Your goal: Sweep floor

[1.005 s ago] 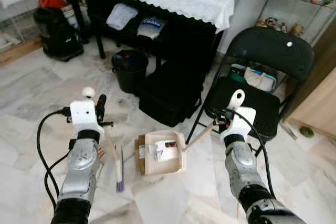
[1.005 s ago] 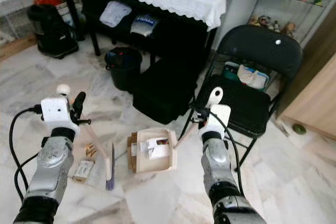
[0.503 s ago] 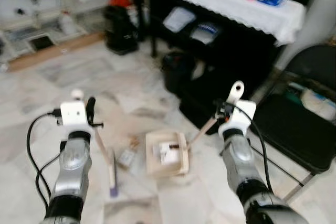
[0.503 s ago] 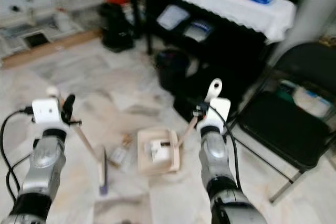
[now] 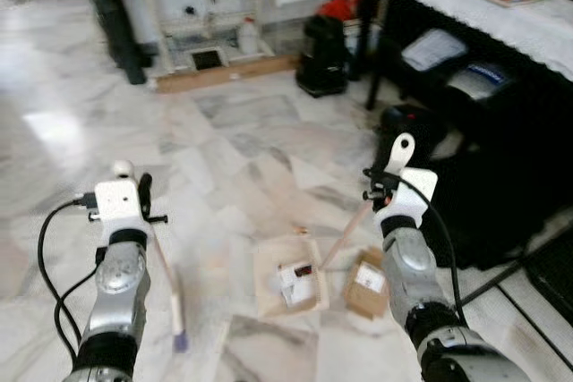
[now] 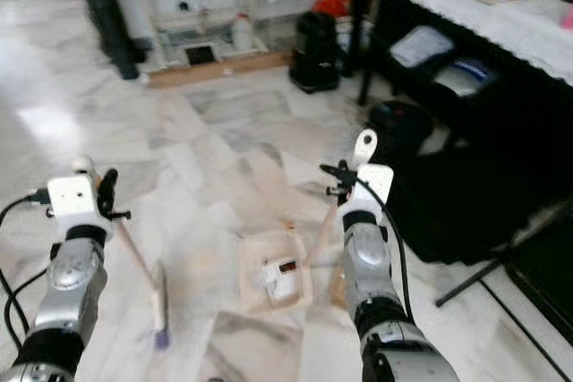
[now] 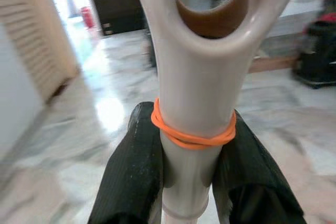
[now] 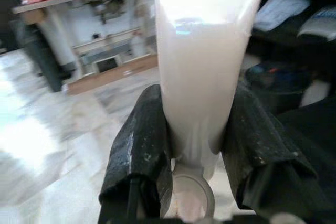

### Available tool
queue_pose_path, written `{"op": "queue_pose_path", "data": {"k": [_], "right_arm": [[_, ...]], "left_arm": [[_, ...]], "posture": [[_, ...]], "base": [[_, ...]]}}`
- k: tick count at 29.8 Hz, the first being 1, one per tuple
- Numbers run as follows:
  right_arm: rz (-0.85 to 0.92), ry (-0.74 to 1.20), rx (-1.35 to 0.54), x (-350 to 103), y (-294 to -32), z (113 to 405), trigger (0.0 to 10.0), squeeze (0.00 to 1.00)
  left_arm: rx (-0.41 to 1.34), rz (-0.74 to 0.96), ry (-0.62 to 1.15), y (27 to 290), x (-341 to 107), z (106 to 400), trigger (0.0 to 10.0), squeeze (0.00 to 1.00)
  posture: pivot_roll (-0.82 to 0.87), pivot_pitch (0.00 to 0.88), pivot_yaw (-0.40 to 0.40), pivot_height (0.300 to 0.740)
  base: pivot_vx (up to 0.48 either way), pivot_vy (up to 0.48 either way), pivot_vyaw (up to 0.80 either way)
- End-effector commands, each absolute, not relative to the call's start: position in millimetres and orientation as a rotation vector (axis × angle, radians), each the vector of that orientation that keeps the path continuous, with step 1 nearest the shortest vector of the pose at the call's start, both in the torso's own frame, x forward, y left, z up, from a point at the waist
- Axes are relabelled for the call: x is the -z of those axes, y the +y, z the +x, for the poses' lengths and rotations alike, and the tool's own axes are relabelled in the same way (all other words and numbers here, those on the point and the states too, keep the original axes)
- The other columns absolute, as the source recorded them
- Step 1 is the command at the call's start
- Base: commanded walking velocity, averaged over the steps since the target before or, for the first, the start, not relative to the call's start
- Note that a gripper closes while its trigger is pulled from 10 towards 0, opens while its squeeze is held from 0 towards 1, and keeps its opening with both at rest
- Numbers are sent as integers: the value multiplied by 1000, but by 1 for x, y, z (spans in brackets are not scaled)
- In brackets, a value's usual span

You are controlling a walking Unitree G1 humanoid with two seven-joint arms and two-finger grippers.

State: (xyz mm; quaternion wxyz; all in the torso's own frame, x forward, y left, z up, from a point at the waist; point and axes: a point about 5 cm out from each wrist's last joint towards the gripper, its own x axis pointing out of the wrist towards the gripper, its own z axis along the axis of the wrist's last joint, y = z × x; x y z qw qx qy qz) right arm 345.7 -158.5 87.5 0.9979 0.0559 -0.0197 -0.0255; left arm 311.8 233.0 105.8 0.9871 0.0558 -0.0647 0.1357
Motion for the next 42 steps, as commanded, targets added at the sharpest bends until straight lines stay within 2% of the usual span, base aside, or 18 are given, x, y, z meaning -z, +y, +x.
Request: {"op": "queue_pose_path", "data": {"k": [1, 6, 12, 20, 42], "right_arm": [[117, -98, 56, -98, -161, 348, 10000, 0], [73, -69, 66, -91, -175, 345, 10000, 0], [61, -77, 72, -91, -177, 342, 10000, 0], [64, -57, 60, -82, -171, 337, 10000, 0], [61, -63, 92, -85, -182, 338, 10000, 0]], "left_arm": [[-268, 109, -168, 229, -109, 311, 10000, 0], [-253, 120, -144, 219, -97, 309, 10000, 0], [-210, 113, -133, 211, -93, 310, 10000, 0], [-227, 129, -140, 220, -93, 304, 10000, 0], [-231, 129, -143, 221, -93, 305, 10000, 0]], "posture": [[55, 0, -11, 740], [40, 0, -48, 740], [30, 0, -32, 740], [73, 0, -21, 740], [67, 0, -13, 740]], "base": [[0, 0, 800], [0, 0, 800], [0, 0, 800], [0, 0, 800], [0, 0, 800]]}}
